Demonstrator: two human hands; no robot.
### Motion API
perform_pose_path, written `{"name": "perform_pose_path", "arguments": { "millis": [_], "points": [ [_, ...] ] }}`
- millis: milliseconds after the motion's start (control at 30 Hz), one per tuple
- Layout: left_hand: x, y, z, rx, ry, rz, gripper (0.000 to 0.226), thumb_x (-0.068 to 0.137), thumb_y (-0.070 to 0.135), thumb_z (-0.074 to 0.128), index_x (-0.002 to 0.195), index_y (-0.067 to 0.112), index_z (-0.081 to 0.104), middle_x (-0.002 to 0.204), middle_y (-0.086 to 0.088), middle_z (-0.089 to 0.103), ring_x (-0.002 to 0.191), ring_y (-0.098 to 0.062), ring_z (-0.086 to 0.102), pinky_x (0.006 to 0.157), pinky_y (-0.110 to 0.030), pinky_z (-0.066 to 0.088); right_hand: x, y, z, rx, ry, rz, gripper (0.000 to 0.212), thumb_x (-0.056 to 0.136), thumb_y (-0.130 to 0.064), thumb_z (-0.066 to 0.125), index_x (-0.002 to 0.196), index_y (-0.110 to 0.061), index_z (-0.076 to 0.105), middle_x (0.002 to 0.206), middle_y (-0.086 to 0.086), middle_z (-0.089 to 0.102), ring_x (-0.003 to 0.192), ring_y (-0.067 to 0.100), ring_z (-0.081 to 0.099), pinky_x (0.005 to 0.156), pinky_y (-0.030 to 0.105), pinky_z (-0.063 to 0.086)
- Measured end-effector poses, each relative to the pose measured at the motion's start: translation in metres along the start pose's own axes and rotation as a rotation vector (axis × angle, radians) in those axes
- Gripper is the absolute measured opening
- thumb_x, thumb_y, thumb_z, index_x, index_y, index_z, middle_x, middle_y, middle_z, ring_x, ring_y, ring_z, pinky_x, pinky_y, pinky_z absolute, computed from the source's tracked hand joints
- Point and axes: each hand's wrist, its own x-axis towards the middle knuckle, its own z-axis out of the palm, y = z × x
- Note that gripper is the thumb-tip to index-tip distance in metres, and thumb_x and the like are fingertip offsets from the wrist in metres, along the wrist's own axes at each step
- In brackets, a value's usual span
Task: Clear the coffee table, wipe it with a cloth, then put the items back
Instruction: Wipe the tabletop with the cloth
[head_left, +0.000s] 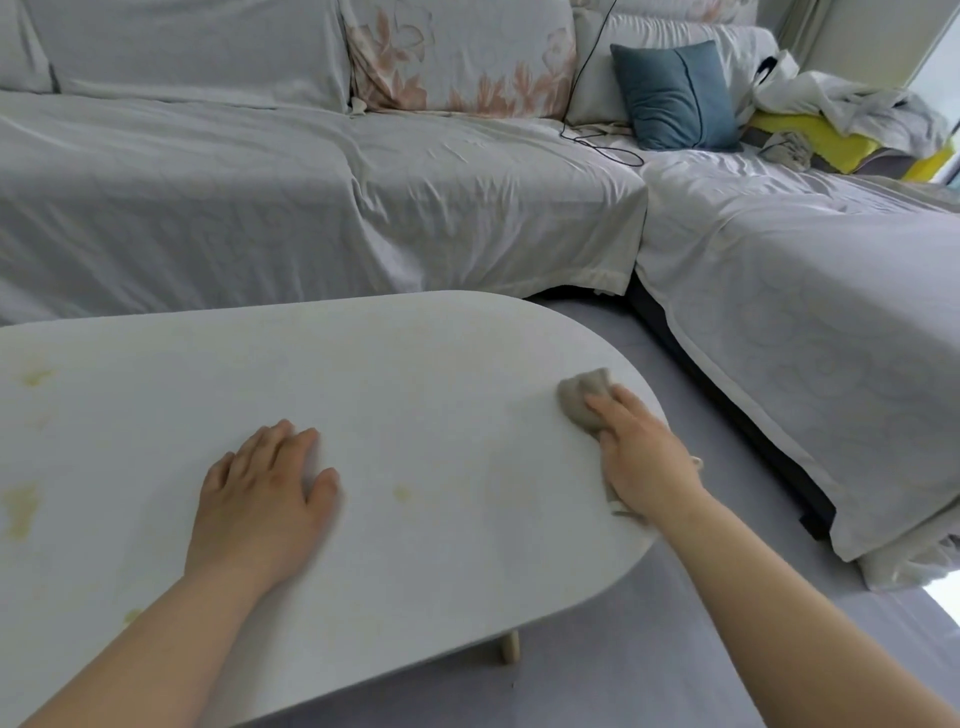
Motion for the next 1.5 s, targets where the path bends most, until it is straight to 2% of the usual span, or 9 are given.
{"name": "perform_pose_path", "arguments": {
  "millis": [200,333,567,667,800,933,1100,1267,1500],
  "points": [
    [0.001,-0.001,-0.001,-0.001,-0.005,0.004,0.052,0.090,0.039,0.029,0.139,0.023,0.024,0.154,0.000,0.016,0.142,-0.016,0.009,0.113,-0.032,0.004,-0.043,-0.037,0.018,0.045,0.008,-0.170,0.048,0.086,-0.006,0.038,0.124,-0.034,0.048,0.153,-0.009,0.020,0.125,0.022,0.041,0.095,0.029,0.035],
    [0.001,0.000,-0.001,-0.017,0.006,0.008,0.051,0.090,0.038,0.031,0.138,0.022,0.026,0.154,-0.001,0.017,0.142,-0.016,0.010,0.112,-0.032,0.005,-0.083,-0.052,0.026,0.009,0.018,-0.489,0.040,0.071,-0.007,0.055,0.106,-0.023,0.064,0.135,0.004,0.052,0.104,0.022,0.063,0.079,0.026,0.052],
    [-0.001,0.000,-0.002,-0.057,0.025,0.000,0.049,0.090,0.036,0.034,0.137,0.020,0.031,0.153,-0.001,0.021,0.141,-0.016,0.012,0.113,-0.031,0.006,-0.030,-0.034,0.010,0.062,0.065,0.042,0.049,0.089,-0.007,0.033,0.133,-0.028,0.038,0.155,-0.005,0.011,0.136,0.022,0.026,0.106,0.031,0.026],
    [0.000,-0.001,-0.004,-0.098,0.004,-0.003,0.046,0.092,0.033,0.033,0.136,0.022,0.033,0.153,0.001,0.021,0.141,-0.013,0.012,0.113,-0.028,0.004,-0.059,-0.077,0.043,0.101,0.019,-0.219,0.061,0.082,-0.001,0.035,0.132,-0.035,0.038,0.156,-0.004,0.007,0.137,0.019,0.025,0.109,0.023,0.021],
    [0.005,-0.006,-0.018,-0.357,-0.048,-0.007,0.035,0.093,0.018,0.036,0.125,0.017,0.050,0.148,-0.003,0.033,0.138,-0.016,0.023,0.110,-0.024,0.011,-0.076,-0.101,0.052,0.116,0.002,-0.480,0.047,0.076,-0.004,0.046,0.117,-0.025,0.058,0.145,0.005,0.039,0.121,0.027,0.051,0.097,0.032,0.043],
    [0.006,-0.031,-0.043,-0.515,0.034,-0.016,0.028,0.091,0.007,0.040,0.111,0.006,0.060,0.131,-0.011,0.052,0.123,-0.023,0.044,0.084,-0.012,0.026,-0.037,-0.083,0.035,0.086,-0.087,-0.208,0.046,0.090,-0.011,0.037,0.132,-0.031,0.040,0.154,-0.007,0.014,0.133,0.020,0.031,0.105,0.025,0.026],
    [0.011,-0.084,-0.052,-0.284,0.059,-0.061,0.034,0.090,0.006,0.039,0.120,0.006,0.053,0.136,-0.011,0.049,0.127,-0.025,0.040,0.101,-0.025,0.026,-0.043,-0.134,0.068,0.011,-0.054,-0.186,0.059,0.086,-0.003,0.030,0.138,-0.030,0.025,0.156,0.000,-0.009,0.142,0.018,0.004,0.113,0.030,0.013],
    [0.014,-0.095,-0.043,-0.136,0.082,0.005,0.042,0.087,0.025,0.037,0.124,0.011,0.051,0.139,-0.008,0.045,0.129,-0.023,0.039,0.104,-0.029,0.024,-0.011,-0.145,0.077,0.050,-0.145,-0.403,0.050,0.085,-0.007,0.037,0.129,-0.032,0.042,0.155,-0.008,0.012,0.133,0.018,0.030,0.104,0.024,0.025],
    [0.019,-0.103,-0.026,-0.022,0.103,0.009,0.046,0.091,0.032,0.025,0.137,0.023,0.027,0.152,0.003,0.020,0.140,-0.011,0.013,0.110,-0.025,0.006,0.094,-0.159,0.073,-0.071,-0.006,0.036,0.055,0.084,0.000,0.032,0.138,-0.014,0.028,0.155,0.009,0.010,0.134,0.033,0.024,0.107,0.035,0.024]
  ]
}}
